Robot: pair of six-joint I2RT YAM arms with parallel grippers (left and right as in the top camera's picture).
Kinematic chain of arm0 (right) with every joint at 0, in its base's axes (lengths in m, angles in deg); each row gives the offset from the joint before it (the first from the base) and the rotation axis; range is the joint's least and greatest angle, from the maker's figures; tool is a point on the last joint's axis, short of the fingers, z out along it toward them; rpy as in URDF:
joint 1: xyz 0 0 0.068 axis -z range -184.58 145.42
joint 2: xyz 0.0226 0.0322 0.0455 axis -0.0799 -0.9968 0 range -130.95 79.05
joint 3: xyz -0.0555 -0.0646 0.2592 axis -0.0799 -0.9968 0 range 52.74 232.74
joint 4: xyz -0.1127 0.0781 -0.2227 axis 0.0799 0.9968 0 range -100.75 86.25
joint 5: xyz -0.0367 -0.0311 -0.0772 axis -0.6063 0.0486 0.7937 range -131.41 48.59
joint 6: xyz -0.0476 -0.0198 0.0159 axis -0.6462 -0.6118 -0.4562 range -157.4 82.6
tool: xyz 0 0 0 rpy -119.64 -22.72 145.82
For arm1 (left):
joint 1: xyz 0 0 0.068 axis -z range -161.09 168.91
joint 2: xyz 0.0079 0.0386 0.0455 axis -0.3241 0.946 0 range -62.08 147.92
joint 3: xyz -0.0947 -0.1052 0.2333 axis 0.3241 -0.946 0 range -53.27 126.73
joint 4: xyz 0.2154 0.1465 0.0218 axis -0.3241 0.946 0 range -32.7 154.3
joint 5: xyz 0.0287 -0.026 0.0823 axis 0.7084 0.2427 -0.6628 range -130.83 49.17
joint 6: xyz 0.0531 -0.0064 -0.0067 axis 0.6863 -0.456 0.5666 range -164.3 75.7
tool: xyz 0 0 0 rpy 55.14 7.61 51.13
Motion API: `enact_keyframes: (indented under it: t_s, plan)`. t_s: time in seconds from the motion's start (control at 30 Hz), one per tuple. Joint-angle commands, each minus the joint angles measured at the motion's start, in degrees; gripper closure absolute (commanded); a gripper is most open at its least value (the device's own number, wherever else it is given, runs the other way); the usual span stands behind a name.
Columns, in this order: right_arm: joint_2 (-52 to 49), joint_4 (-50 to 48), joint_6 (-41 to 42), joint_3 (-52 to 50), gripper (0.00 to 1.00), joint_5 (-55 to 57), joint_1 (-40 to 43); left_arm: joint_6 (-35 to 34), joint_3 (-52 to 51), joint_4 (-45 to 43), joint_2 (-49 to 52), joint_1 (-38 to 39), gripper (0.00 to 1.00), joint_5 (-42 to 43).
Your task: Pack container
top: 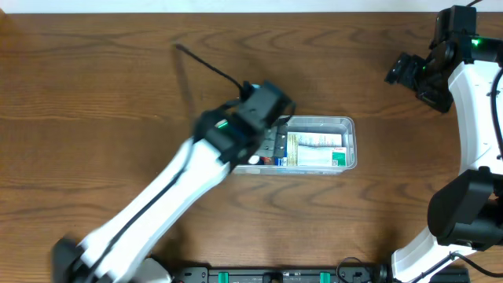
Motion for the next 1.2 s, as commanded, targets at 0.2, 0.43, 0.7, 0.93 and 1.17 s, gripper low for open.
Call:
enact_keyframes:
  t_s: [0.2, 0.43, 0.7, 0.93, 1.17]
  plan:
    - [0.81, 0.02, 0.46, 1.05, 0.01, 0.37, 0.13, 5.49, 1.70, 8.33, -21.24, 0.07, 0.02, -1.07]
    - [0.81, 0.04, 0.46, 1.05, 0.01, 0.37, 0.13, 5.42, 1.68, 19.23, -31.67, 0.07, 0.02, -1.05]
    - [0.81, 0.02, 0.46, 1.05, 0.01, 0.39, 0.13, 2.01, -1.25, 29.42, -38.93, 0.07, 0.02, -1.11]
    - [0.81, 0.02, 0.46, 1.05, 0.01, 0.37, 0.13, 2.34, -14.43, 14.78, -48.04, -5.35, 0.02, -1.79]
    - [0.81, 0.04, 0.46, 1.05, 0.01, 0.37, 0.13, 4.92, -38.40, -15.89, -61.66, -14.95, 0.02, -1.14]
